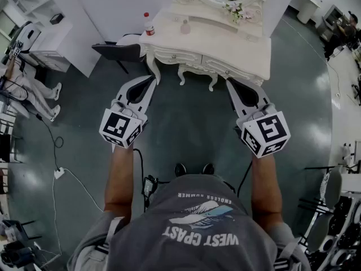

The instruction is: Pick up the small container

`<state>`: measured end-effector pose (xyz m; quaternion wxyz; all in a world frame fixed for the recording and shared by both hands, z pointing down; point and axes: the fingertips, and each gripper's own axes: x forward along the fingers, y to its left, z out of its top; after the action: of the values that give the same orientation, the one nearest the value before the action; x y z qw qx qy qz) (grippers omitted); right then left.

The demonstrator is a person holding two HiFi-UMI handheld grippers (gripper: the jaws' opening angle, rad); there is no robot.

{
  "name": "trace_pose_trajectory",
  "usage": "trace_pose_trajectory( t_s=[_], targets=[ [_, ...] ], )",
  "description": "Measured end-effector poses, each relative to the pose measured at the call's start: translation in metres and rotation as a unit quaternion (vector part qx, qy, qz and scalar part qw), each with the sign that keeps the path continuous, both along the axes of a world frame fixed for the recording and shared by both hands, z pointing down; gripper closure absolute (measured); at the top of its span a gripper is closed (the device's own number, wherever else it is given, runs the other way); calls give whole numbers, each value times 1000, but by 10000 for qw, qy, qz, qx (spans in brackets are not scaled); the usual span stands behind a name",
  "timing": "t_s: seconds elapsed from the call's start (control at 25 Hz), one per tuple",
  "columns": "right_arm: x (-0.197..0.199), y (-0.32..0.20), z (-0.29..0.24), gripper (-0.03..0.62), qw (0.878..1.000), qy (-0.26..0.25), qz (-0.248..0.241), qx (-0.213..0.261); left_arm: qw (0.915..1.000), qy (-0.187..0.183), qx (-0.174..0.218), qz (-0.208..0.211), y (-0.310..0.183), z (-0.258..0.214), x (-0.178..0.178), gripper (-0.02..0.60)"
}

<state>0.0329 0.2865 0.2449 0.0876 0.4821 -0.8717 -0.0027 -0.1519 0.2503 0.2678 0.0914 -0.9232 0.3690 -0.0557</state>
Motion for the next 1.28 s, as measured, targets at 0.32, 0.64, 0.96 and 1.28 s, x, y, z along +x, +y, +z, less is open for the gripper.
trace_pose_trajectory(
  t_s=[0.32,0.64,0.96,1.28],
  targets=[
    [-8,-1,4,569,10000,21,59,-23,9999,-15,-45,93,-1,6,-6,565],
    [-19,-3,6,569,9998,-3,220,-6,9998,48,-25,175,-6,11,-21,565],
    [-30,-13,4,569,9994,-278,198,-49,9996,192,-43,199,-15,12,-31,565],
    [-22,-56,18,569,9993,-361,21,-134,9998,95,-198,-32,-44,29,-29,565]
  ],
)
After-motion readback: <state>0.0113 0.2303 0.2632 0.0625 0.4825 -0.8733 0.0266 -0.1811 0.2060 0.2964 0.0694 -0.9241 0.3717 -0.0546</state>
